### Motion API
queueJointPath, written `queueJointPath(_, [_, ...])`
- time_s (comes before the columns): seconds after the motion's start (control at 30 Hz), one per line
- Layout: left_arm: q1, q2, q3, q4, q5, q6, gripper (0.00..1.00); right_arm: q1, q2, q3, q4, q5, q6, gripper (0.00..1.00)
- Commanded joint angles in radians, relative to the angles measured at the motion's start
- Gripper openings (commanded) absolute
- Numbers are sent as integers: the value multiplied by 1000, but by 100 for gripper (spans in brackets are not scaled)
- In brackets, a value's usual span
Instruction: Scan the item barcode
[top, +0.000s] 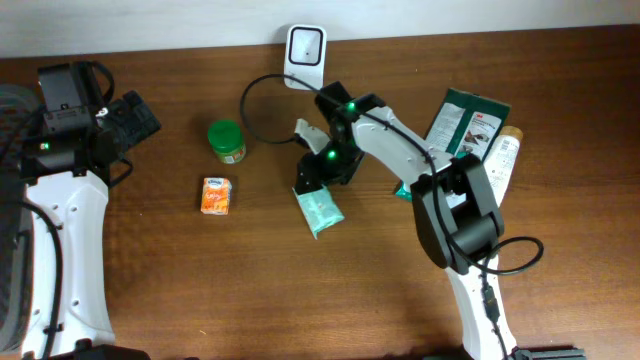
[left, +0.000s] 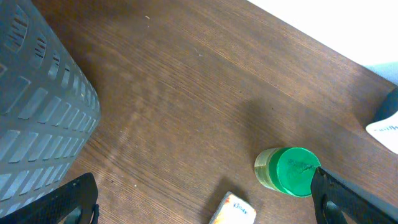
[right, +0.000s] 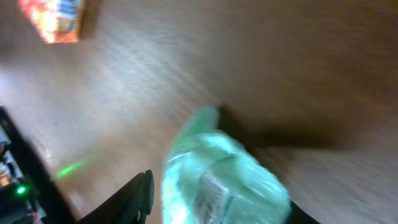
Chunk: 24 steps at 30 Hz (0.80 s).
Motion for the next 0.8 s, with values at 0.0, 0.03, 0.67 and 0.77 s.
queueJointPath(0.0, [0,-15,17,2,10,9,99,-51,3,14,-2,64,5,50])
queueJointPath(0.03, [0,-15,17,2,10,9,99,-70,1,47,-25,73,5,51])
queueJointPath(0.67, [0,-15,17,2,10,9,99,180,3,102,-126,478,452,4])
queueJointPath(0.77, [0,-15,17,2,10,9,99,179,3,-43,-10,478,451,4])
